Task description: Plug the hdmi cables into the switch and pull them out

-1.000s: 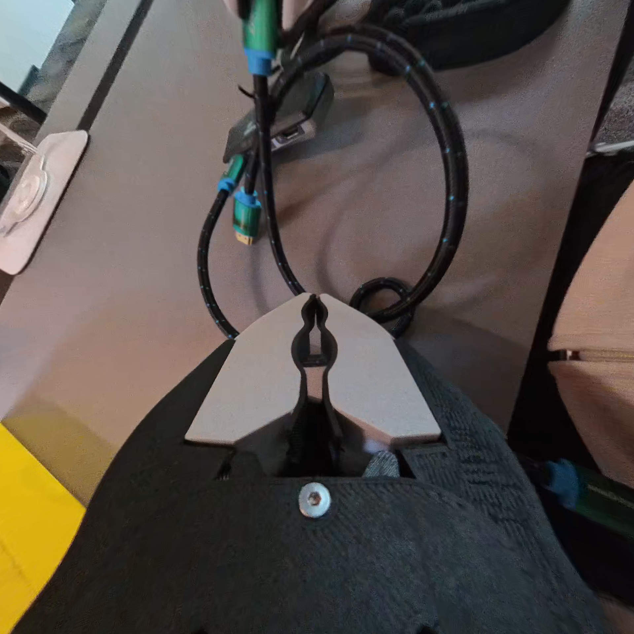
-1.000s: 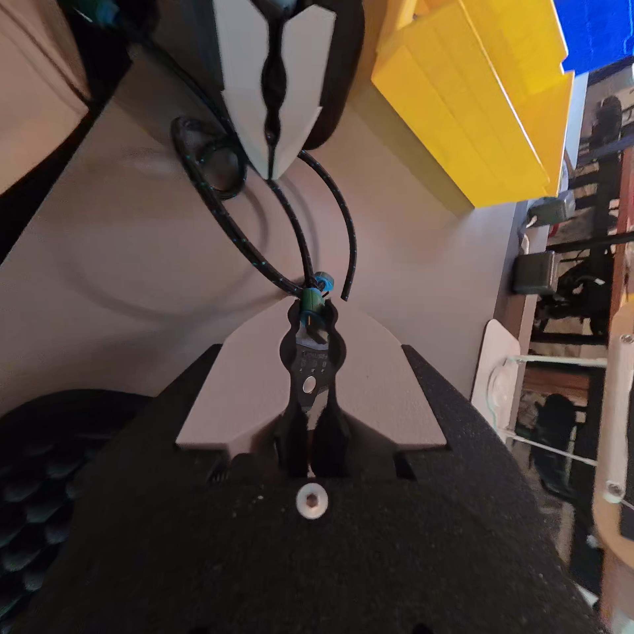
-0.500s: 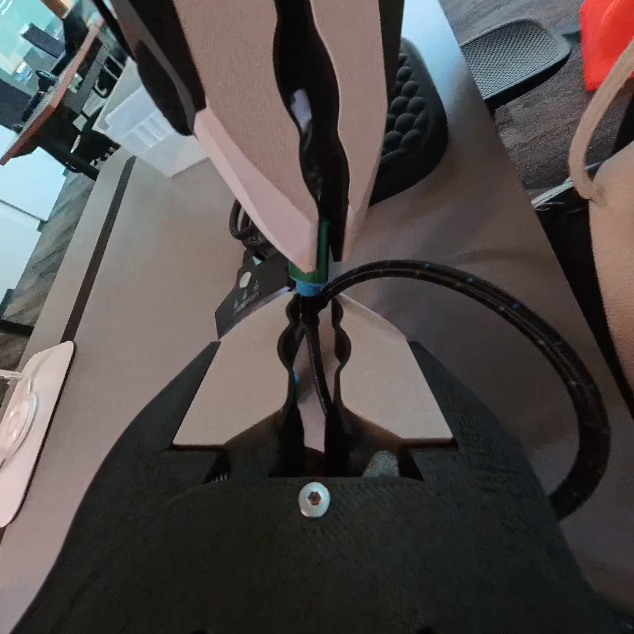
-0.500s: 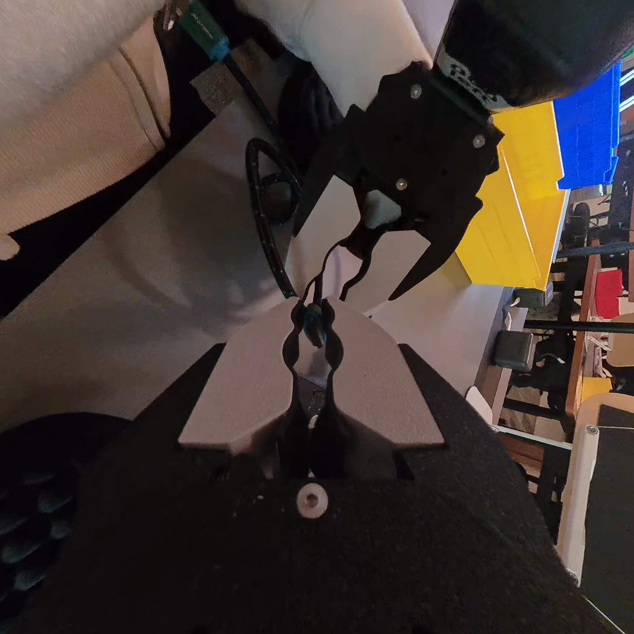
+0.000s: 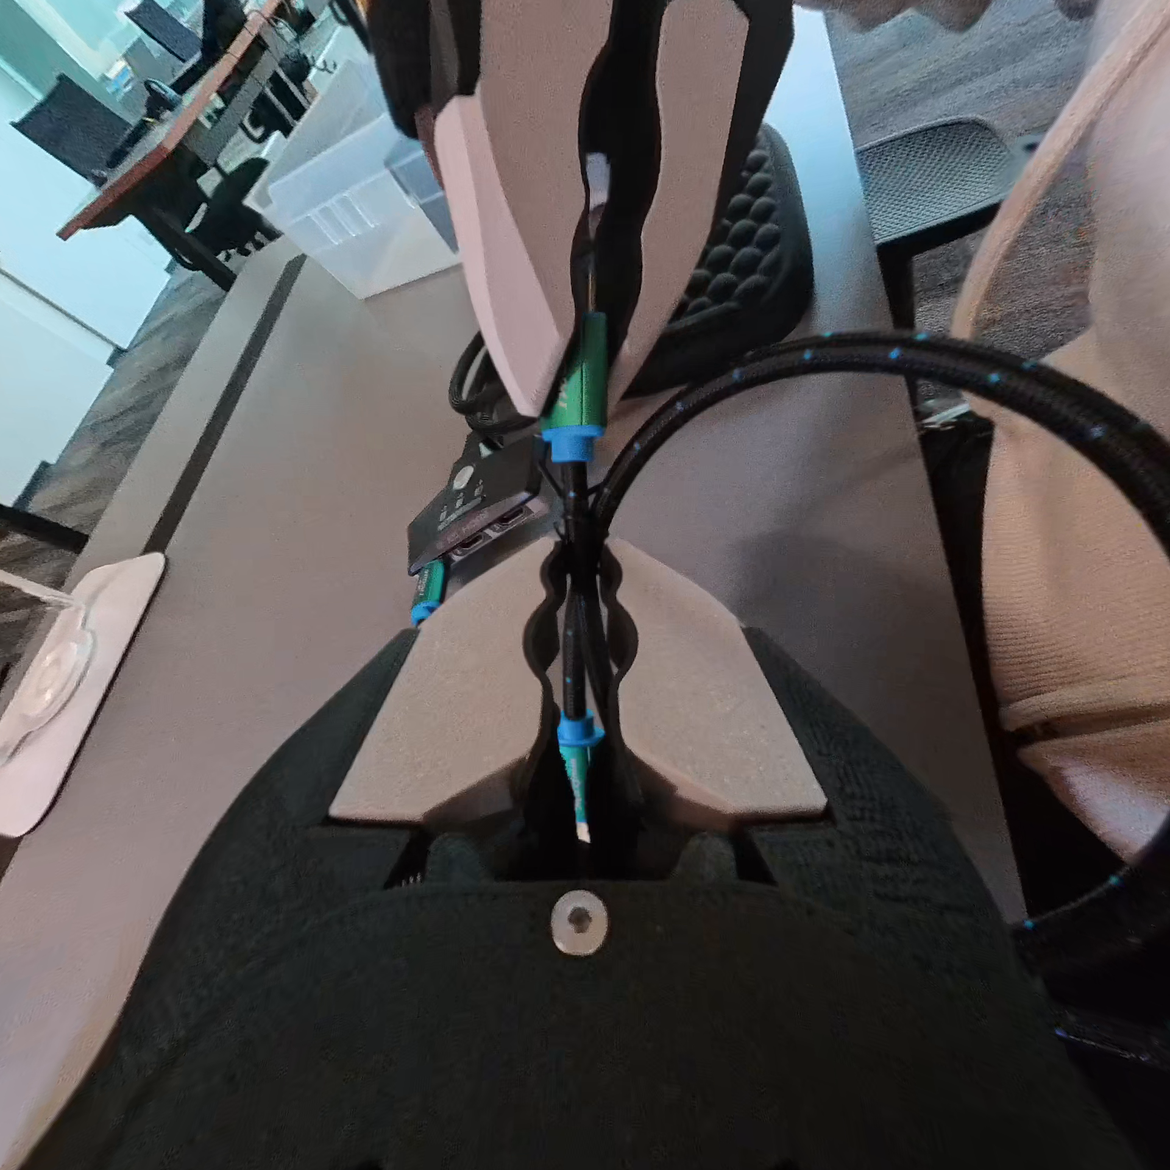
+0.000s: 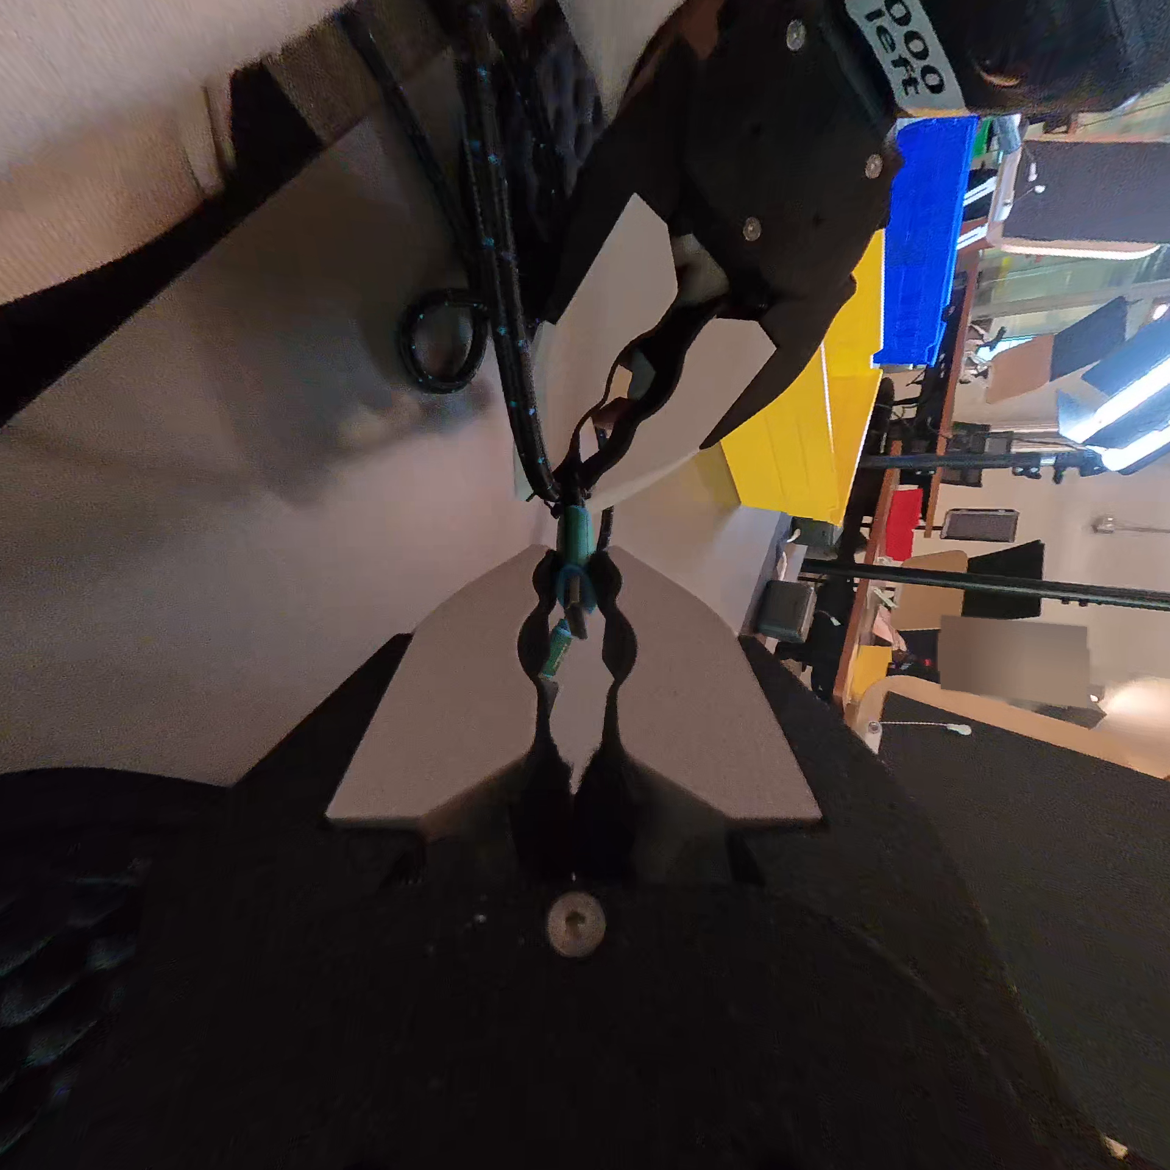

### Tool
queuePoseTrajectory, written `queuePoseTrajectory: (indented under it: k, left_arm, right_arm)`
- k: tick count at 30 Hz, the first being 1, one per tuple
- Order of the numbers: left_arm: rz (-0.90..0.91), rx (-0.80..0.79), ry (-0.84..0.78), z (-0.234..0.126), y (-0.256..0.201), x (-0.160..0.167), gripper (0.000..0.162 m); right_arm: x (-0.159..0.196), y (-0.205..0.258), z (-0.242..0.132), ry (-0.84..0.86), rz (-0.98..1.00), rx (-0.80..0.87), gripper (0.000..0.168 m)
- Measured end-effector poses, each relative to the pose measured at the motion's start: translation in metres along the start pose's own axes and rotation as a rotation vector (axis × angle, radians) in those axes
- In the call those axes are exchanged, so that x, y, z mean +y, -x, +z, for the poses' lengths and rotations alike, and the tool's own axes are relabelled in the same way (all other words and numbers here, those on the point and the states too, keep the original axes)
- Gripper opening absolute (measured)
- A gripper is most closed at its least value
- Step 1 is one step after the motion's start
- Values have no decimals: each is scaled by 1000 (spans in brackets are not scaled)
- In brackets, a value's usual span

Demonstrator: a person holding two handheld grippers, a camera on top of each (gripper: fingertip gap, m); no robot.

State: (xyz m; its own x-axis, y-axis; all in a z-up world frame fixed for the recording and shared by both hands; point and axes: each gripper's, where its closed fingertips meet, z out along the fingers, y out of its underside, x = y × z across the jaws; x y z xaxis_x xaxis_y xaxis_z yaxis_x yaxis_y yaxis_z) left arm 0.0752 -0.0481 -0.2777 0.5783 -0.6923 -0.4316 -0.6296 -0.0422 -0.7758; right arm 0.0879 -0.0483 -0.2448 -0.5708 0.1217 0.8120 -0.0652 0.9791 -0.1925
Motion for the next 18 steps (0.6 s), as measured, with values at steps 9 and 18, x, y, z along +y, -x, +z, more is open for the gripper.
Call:
queuePoseTrajectory:
  k: [9,18]
  left_arm:
    - [-109,48,-59,-30,-2,-10,34]
    - [-107,194,-165,-20,-8,-27,8]
  right_arm:
    - [-12,-7,-7,-4,-122,55,12]
    - [-19,-4,-2,11,-257,58,12]
